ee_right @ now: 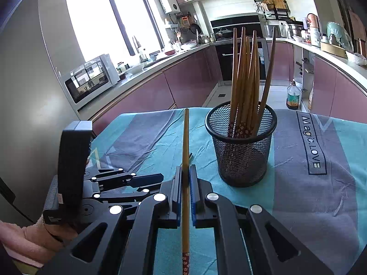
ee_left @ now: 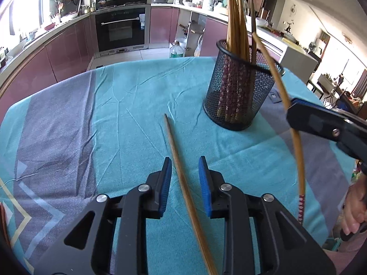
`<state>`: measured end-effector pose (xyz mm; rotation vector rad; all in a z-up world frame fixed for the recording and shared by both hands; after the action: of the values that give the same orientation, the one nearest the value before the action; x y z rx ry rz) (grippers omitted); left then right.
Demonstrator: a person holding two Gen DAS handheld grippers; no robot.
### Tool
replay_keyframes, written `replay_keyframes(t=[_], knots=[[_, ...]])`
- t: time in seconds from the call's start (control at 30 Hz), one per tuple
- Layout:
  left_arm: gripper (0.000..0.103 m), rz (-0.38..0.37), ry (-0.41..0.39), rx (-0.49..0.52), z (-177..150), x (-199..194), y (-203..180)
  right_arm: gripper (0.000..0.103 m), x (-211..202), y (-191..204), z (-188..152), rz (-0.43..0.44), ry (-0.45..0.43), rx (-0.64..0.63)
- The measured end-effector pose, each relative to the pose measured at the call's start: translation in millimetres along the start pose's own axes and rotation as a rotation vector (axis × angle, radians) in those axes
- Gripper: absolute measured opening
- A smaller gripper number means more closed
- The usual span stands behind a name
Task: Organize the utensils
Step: 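Lift both held chopsticks up toward the mesh cup, then lower both held chopsticks into the black mesh cup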
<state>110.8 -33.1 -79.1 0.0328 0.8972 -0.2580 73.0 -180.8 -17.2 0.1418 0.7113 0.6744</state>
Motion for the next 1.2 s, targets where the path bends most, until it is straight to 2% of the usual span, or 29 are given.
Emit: replay_keyframes(t=[0.17, 0.3, 0.4, 0.6, 1.2], knots=[[0.024, 0.032, 0.023, 0.016, 3.0, 15.6, -4.1, 0.005, 1.2, -0.7, 0.1, 0.003, 0.002, 0.004], [0.019, 0.064, 0.019, 0.038, 5.0, 21.7, -10.9, 0.005, 2.2, -2.3, -1.1, 0.004, 0.004, 0.006], [0.01, 0.063, 0.018, 0.036, 5.2, 23.1, -12.5, 0.005, 1.9, -3.6, -1.5, 0.005, 0.002, 0.01], [0.008, 0.053, 0.012, 0.024, 4.5, 17.9, -14.1, 0.005, -0.6, -4.7, -1.7, 0.004, -0.006, 0.012], [0.007, -0.131, -0.118, -0.014, 21.9, -60.4, -9.9, 0.005, -19.4, -11.1, 8.9, -0.001, -0.074, 0.025]])
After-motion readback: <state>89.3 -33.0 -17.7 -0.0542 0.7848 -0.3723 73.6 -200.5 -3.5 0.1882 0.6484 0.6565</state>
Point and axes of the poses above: each gripper's, at about its wrist camera, not at the fingertips, and x roughly the way its jaws point, y to its left, z to its top, the point moved 3 cm from there along x, roughly the way its jaws point, and after that the axes turned 3 degrees about z, right-handed, at the moved point
